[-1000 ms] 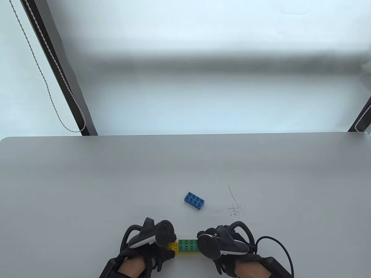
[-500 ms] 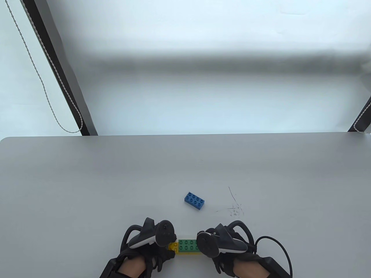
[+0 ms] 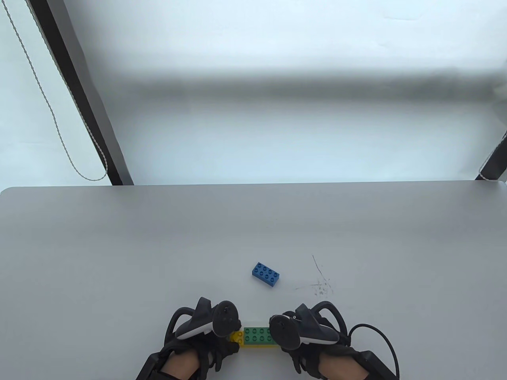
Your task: Stack lego bricks
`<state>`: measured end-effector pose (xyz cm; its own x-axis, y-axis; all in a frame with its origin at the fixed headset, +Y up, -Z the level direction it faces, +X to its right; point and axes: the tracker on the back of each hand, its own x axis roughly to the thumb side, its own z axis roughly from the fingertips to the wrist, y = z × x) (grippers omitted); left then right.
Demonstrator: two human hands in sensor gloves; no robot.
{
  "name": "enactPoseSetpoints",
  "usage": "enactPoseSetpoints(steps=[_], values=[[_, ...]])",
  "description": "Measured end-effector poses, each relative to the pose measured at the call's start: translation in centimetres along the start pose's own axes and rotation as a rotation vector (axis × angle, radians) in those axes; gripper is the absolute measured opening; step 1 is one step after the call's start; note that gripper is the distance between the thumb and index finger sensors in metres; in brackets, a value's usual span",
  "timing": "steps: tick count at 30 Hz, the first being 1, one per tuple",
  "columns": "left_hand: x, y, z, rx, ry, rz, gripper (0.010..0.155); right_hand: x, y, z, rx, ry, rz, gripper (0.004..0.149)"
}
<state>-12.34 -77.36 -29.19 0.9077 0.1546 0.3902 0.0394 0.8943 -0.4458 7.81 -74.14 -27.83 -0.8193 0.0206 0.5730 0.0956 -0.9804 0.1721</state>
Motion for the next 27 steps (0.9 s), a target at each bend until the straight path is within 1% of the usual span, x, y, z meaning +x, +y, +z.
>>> enactPoseSetpoints(steps=[6,10,17,27], values=[[0.0,0.0,0.0,-0.002,-0.001,0.002,0.064,-0.6,-0.3,-0.8,0.026,0.010,-0.063,0.067],[-0.1,0.0,0.0,-0.003,-0.001,0.002,0.064,-0.8,-1.1,-1.3,0.007,0.017,-0.097,0.066],[-0.1,0.0,0.0,-0.003,-0.001,0.002,0.064,-1.3,-1.9,-3.1,-0.021,0.050,-0.060,0.067],[-0.1,0.0,0.0,-0.003,-0.001,0.002,0.064,-3.0,-2.6,-6.3,-0.072,0.135,-0.023,0.068]])
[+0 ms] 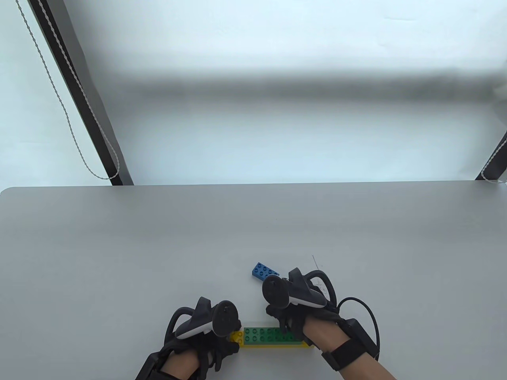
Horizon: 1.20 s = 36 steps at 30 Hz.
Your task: Stack lego bricks
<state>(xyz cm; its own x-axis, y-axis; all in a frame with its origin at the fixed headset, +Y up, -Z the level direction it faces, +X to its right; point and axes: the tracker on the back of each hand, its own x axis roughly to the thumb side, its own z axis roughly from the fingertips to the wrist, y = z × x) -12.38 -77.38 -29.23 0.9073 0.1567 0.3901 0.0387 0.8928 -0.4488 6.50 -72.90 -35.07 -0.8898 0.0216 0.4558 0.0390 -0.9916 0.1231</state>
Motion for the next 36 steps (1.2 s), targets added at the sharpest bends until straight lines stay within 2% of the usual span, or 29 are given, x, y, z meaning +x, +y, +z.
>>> enactPoseSetpoints(steps=[10,18,36], values=[[0.0,0.0,0.0,0.000,0.000,0.000,0.064,-0.7,0.0,-3.2,-0.045,0.081,0.034,0.070],[0.0,0.0,0.0,0.000,0.000,0.000,0.064,-0.8,0.8,-5.6,-0.041,0.134,0.039,0.070],[0.0,0.1,-0.1,-0.008,-0.002,0.003,0.064,-1.1,2.0,-7.6,-0.006,0.206,0.054,0.069]])
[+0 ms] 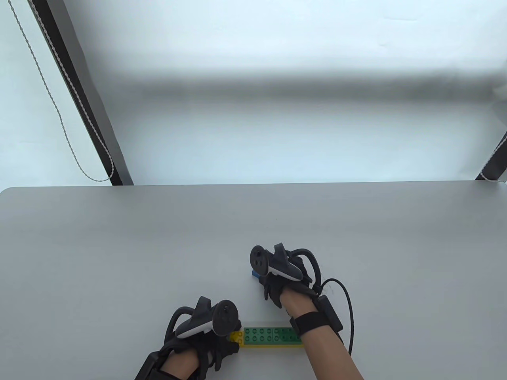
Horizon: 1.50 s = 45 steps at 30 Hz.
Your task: Stack lego bricks
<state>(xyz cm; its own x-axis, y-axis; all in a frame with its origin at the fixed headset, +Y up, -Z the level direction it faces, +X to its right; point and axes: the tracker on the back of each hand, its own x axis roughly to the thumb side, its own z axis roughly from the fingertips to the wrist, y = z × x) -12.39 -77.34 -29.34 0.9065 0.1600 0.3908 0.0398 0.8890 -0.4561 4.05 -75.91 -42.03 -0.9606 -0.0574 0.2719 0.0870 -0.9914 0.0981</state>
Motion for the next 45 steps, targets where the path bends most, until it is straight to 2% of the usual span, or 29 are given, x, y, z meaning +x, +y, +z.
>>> enactPoseSetpoints(steps=[31,45], values=[[0.0,0.0,0.0,0.000,0.000,0.000,0.064,1.0,0.0,0.1,-0.011,-0.021,0.030,0.065],[0.0,0.0,0.0,0.000,0.000,0.000,0.064,1.0,-1.3,2.5,-0.029,-0.083,0.039,0.065]])
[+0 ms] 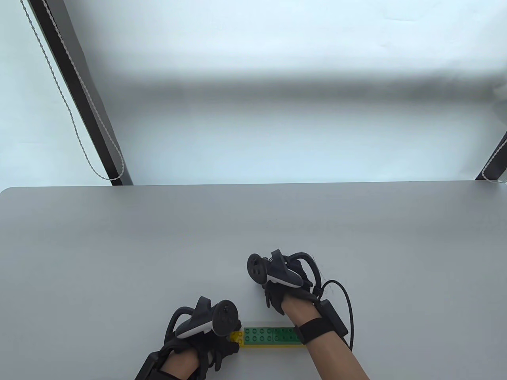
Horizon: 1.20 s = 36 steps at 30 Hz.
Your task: Stack lego bricks
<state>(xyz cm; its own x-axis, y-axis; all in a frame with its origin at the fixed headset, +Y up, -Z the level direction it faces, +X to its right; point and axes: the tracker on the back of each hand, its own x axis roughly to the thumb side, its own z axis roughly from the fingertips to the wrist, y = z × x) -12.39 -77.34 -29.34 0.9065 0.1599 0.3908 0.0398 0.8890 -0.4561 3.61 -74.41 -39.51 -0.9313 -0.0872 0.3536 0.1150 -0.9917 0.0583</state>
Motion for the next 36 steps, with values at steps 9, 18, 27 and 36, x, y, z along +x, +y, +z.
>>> enactPoseSetpoints(steps=[9,18,27,36], values=[[0.0,0.0,0.0,0.000,0.000,0.000,0.064,0.7,-1.5,2.8,-0.032,-0.072,-0.027,0.065],[0.0,0.0,0.0,0.000,0.000,0.000,0.064,1.5,-2.7,6.2,-0.049,-0.172,-0.022,0.065],[0.1,0.0,0.0,0.007,0.003,-0.012,0.064,1.5,-3.3,9.3,-0.039,-0.239,-0.018,0.066],[0.1,-0.1,0.1,0.006,0.007,-0.009,0.064,1.8,-3.2,11.7,-0.013,-0.293,-0.059,0.066]])
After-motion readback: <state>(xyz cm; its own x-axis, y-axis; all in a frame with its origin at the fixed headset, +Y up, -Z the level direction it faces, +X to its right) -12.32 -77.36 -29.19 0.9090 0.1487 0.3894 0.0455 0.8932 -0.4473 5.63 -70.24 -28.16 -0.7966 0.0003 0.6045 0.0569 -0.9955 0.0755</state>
